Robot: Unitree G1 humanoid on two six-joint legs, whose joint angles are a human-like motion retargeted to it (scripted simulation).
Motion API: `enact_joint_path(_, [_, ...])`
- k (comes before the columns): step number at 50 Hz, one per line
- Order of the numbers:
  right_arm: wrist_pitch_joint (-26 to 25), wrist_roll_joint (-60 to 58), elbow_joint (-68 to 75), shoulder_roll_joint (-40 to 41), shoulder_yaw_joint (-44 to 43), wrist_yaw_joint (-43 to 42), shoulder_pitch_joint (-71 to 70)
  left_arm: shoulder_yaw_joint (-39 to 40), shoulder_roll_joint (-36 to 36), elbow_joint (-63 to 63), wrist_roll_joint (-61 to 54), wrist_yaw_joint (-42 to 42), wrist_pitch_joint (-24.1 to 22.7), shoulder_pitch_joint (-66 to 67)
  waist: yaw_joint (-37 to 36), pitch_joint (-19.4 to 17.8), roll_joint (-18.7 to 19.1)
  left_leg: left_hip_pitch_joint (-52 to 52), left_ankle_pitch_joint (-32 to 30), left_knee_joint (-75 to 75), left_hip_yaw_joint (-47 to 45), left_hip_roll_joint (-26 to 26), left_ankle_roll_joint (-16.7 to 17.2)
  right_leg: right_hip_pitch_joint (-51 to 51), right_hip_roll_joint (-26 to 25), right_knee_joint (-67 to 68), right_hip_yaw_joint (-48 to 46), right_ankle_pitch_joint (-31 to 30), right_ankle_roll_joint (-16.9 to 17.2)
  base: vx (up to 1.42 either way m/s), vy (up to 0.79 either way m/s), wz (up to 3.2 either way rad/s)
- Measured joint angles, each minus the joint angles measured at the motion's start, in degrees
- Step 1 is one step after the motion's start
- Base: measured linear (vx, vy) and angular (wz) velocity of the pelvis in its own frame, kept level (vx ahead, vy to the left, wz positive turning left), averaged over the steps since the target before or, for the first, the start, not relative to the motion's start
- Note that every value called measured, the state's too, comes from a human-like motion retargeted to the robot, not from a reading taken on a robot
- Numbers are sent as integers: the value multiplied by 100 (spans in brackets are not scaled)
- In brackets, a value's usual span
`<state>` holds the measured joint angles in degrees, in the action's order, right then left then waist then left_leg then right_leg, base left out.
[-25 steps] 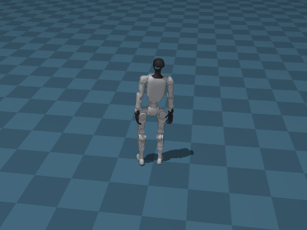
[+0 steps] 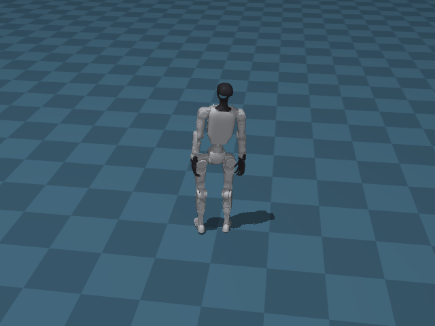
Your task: In place motions
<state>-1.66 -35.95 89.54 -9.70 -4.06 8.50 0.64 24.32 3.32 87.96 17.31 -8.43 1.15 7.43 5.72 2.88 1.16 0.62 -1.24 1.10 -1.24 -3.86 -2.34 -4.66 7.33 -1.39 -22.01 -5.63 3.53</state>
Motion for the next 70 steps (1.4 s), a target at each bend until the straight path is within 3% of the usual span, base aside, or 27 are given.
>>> enact_joint_path(70, [-21, -164, 28, -8, 33, -13, 8, -54, -1, 14, 45, -7, 17, 7, -13, 88, 62, 40, -3, -68, -45, -33, -69, 17, -17, -3, 38, -16, 5, 0, 0, 0])
